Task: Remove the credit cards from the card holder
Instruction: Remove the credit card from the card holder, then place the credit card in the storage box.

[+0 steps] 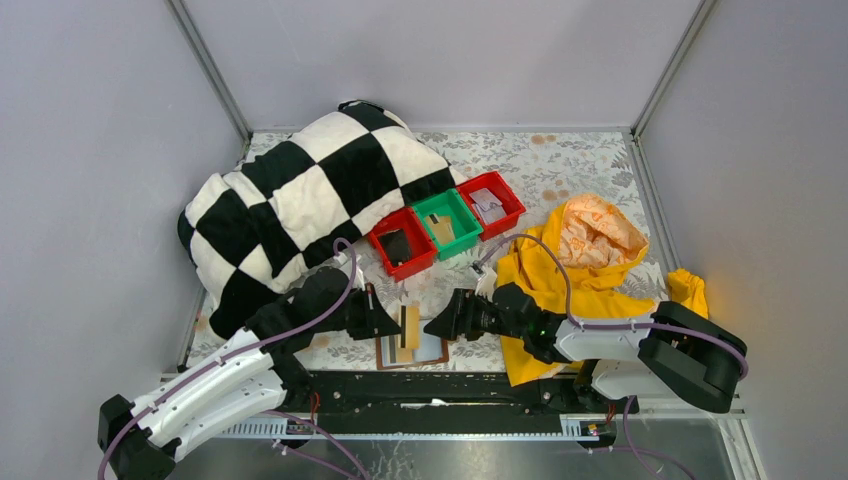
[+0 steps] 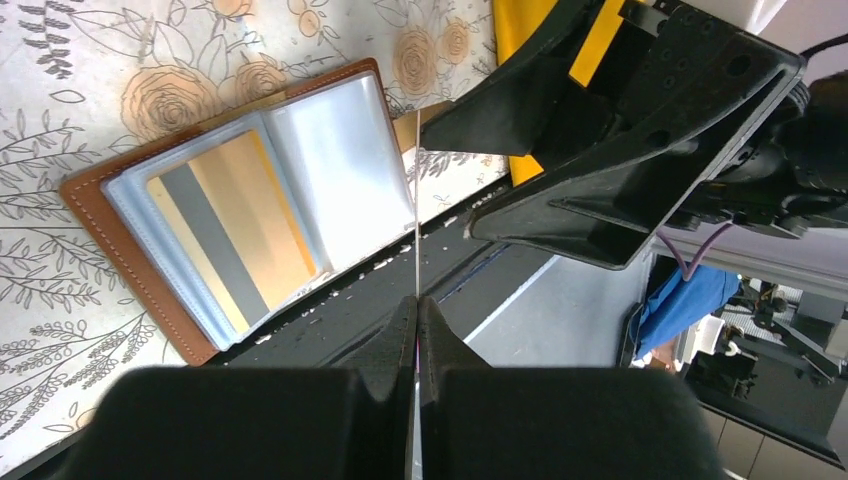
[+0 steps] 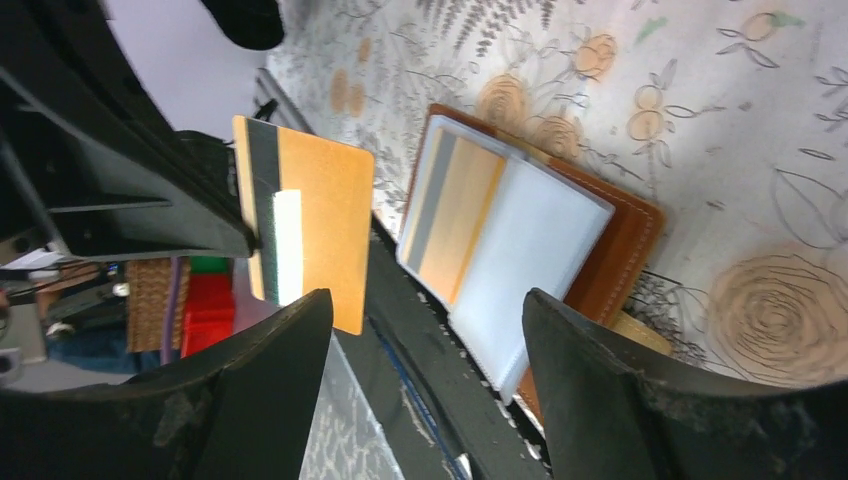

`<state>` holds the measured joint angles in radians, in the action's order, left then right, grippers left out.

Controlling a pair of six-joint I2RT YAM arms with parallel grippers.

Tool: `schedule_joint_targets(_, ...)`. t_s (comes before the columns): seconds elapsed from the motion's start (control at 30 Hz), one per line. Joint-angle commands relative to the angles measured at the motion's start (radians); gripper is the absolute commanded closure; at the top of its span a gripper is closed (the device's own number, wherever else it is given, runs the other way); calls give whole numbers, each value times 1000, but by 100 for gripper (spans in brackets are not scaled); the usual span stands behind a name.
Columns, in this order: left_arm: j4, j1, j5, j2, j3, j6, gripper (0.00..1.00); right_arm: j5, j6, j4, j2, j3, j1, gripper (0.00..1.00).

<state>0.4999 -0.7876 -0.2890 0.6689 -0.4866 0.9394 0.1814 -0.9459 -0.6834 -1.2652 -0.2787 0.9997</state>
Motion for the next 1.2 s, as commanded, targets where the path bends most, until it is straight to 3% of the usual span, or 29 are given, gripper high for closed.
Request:
schedule_joint_targets(0.0, -88, -1, -55, -14, -9, 4, 100, 112, -69, -269, -23, 26, -24, 22)
schedule_joint_targets(0.27, -139, -1, -93, -19, 10, 24, 100, 224, -169, -579, -170, 35, -33, 22)
schedule_joint_targets(0.43, -148, -1, -90, -22, 17, 30, 100, 250, -261, -833, -281, 65, -54, 32)
schedule_joint_targets(0.67, -150, -1, -89, -13, 29, 31, 100, 269, -324, -1023, -368, 79, -59, 59)
schedule_joint_targets(0.83, -151, -1, -80, -6, 29, 32, 100, 267, -319, -1013, -359, 84, -61, 83)
schedule_joint_targets(0.9, -148, -1, -75, 1, 26, 29, 100, 263, -316, -966, -345, 78, -66, 98)
schedule_joint_targets(0.93, -145, -1, -73, 6, 21, 19, 100, 266, -307, -921, -331, 73, -70, 100)
schedule_joint_targets(0.97, -113, -1, -57, 16, -8, -21, 96, 266, -298, -865, -311, 67, -83, 100)
schedule_joint_targets(1.07, 132, 1, 104, 60, -161, -159, 54, 298, -262, -599, -180, 30, -169, 100)
schedule_joint_targets(1.1, 194, 1, 147, 72, -207, -188, 35, 294, -211, -432, -115, -2, -193, 100)
schedule_joint_targets(1.13, 238, 3, 177, 80, -243, -207, 24, 267, -111, -223, -48, -68, -202, 100)
schedule_joint_targets(1.17, 266, 6, 195, 85, -272, -219, 19, 193, 20, 69, 5, -164, -204, 100)
